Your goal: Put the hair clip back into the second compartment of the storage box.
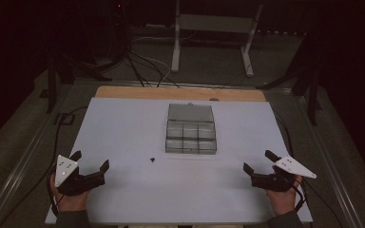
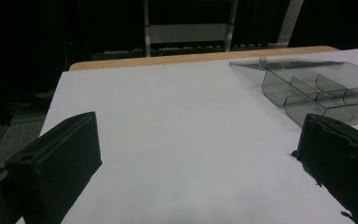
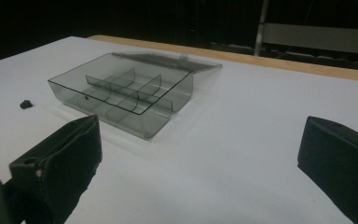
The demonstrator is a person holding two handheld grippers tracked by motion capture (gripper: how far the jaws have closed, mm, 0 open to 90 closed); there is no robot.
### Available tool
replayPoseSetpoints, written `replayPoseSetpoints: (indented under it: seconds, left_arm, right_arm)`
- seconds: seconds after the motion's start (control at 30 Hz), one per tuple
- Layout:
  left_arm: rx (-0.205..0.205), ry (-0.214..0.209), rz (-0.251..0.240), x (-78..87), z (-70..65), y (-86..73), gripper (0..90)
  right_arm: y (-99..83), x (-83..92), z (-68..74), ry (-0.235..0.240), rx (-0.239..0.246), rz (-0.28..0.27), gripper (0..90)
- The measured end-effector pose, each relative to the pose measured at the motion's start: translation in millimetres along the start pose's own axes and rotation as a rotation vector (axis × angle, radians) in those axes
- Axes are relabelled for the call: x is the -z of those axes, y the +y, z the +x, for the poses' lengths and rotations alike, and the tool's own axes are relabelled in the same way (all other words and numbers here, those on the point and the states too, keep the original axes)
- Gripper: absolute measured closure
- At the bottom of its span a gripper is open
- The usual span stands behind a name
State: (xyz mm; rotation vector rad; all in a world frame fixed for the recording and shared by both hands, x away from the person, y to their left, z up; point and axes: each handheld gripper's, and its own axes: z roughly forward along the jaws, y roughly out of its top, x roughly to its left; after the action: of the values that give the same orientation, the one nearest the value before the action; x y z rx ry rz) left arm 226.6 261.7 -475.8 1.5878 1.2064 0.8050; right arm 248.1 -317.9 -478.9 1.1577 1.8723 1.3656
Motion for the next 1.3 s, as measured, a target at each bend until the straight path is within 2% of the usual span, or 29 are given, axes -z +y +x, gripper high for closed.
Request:
replayPoseSetpoints:
  seconds: [0.07,0.3,0.4,0.47,0.63,0.93,1.3]
  left_arm:
    - [0.013,-0.005,0.000,-0.5,0.4,-0.2,0.8]
    - [0.009,-0.011,-0.001,-0.5,-1.0,0.3,0.8]
    - [0.017,-0.024,0.014,-1.8,-1.0,1.9,0.8]
    - [0.017,-0.030,0.042,-3.3,-1.7,5.3,0.8]
    - [0.010,-0.037,0.077,-5.4,-5.7,14.2,0.8]
    - [0.009,-0.104,0.154,-19.9,-10.7,23.7,0.8]
    - [-0.018,-0.162,0.204,-39.8,-20.6,35.8,0.8]
  right_arm:
    - [-0.5,-0.2,-0.1,-0.003,0.005,0.002,0.0]
    - [-2.0,-0.7,1.7,-0.006,0.007,0.007,0.0]
    - [-2.3,-0.1,2.0,-0.008,0.010,0.007,0.0]
    - [-2.7,0.2,1.6,-0.010,0.009,0.006,0.0]
    - [-3.1,1.0,0.7,-0.013,0.007,0.004,0.0]
    - [-3.6,1.0,1.0,-0.013,0.004,0.005,0.0]
    - [-3.7,0.7,2.1,-0.007,0.011,0.009,0.0]
